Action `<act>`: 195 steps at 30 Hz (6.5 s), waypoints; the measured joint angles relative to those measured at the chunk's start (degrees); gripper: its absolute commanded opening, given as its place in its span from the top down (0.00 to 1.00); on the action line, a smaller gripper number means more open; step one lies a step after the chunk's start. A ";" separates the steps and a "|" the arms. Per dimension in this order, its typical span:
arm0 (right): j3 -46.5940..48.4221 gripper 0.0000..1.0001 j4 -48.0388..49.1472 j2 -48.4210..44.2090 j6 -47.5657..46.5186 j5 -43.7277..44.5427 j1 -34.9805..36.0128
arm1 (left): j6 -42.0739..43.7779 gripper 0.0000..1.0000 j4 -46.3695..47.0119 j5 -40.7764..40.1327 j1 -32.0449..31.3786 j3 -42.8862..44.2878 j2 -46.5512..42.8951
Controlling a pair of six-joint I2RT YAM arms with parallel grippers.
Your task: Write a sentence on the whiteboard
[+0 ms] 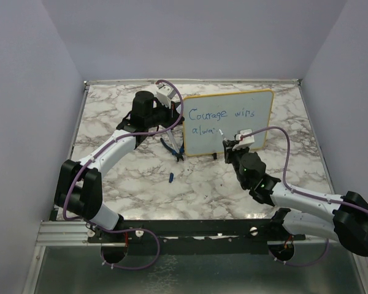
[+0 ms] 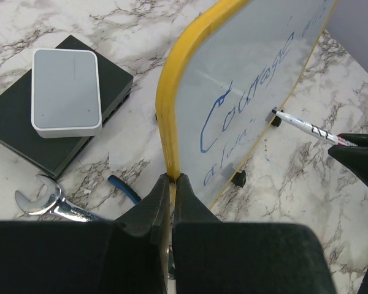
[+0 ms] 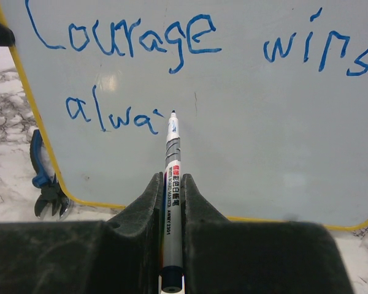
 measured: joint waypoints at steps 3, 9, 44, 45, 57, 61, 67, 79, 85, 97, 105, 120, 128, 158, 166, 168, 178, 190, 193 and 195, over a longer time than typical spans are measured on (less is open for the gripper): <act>0.00 0.99 0.04 -0.35 -0.33 0.31 0.00 | 0.00 1.00 0.00 0.00 0.00 0.00 0.00; 0.04 0.99 0.50 1.66 -1.62 0.74 0.00 | 0.00 1.00 -0.02 0.00 0.00 0.02 0.00; 1.60 0.99 2.69 5.33 -0.87 0.52 -0.35 | 0.00 1.00 -0.02 -0.07 0.00 0.00 0.00; 1.53 0.99 2.51 5.33 -0.24 0.31 -0.33 | 0.00 1.00 0.00 -0.04 0.00 0.02 0.00; 0.22 0.99 -0.98 6.64 5.05 -0.42 2.12 | 0.00 1.00 -0.02 0.00 0.00 0.02 0.00; 0.22 0.99 -1.49 6.69 5.16 -0.39 2.56 | 0.00 1.00 -0.02 0.00 0.00 0.00 0.00; 0.02 0.99 -3.32 2.40 5.18 0.24 2.78 | 0.00 1.00 -0.02 0.00 0.00 0.00 -0.02; 0.02 0.99 -3.39 -0.46 2.73 3.48 1.99 | 0.00 1.00 -0.35 0.00 -0.04 0.00 -0.22; 0.02 0.99 -2.60 -0.48 1.22 3.43 -0.35 | 0.00 1.00 -0.35 0.00 -0.04 0.02 -0.22; 0.04 0.99 0.90 0.22 -1.16 2.62 -2.45 | 0.00 1.00 -0.37 0.00 -0.04 0.02 -0.24; 0.07 0.99 2.01 1.99 -1.66 2.12 -2.95 | 0.02 1.00 -0.37 -0.04 -0.04 0.00 -0.24; 0.90 0.99 2.73 3.67 -2.16 0.26 -2.99 | 0.20 1.00 -0.44 -0.15 -0.04 0.00 -0.24; 0.92 0.99 2.56 3.72 -1.62 -1.51 -2.99 | 0.20 1.00 -0.46 -0.20 -0.04 0.02 -0.24; 0.46 0.99 -2.84 2.03 3.08 1.40 -2.99 | 0.20 1.00 -0.57 -0.13 -0.04 0.00 -0.31; 0.46 0.99 -3.15 2.32 2.86 0.68 -2.99 | 0.20 1.00 -0.57 -0.15 -0.04 0.00 -0.31; 0.46 0.99 -3.06 2.32 2.58 0.15 -2.99 | 0.20 1.00 -0.57 -0.15 -0.04 0.00 -0.31; 0.46 0.99 -2.60 2.91 1.66 -3.93 -2.99 | 0.20 1.00 -0.59 -0.15 -0.04 0.00 -0.31; -1.05 0.99 -3.67 -1.53 1.51 -3.93 -2.99 | 0.15 1.00 -0.63 -0.13 -0.04 0.00 -0.33; -1.25 0.99 -4.33 -3.63 1.62 -3.56 -2.99 | 0.13 1.00 -0.63 -0.13 -0.04 0.02 -0.33; -1.25 0.99 -4.96 -4.81 2.05 -2.78 -2.99 | 0.13 1.00 -0.63 -0.13 -0.04 0.00 -0.33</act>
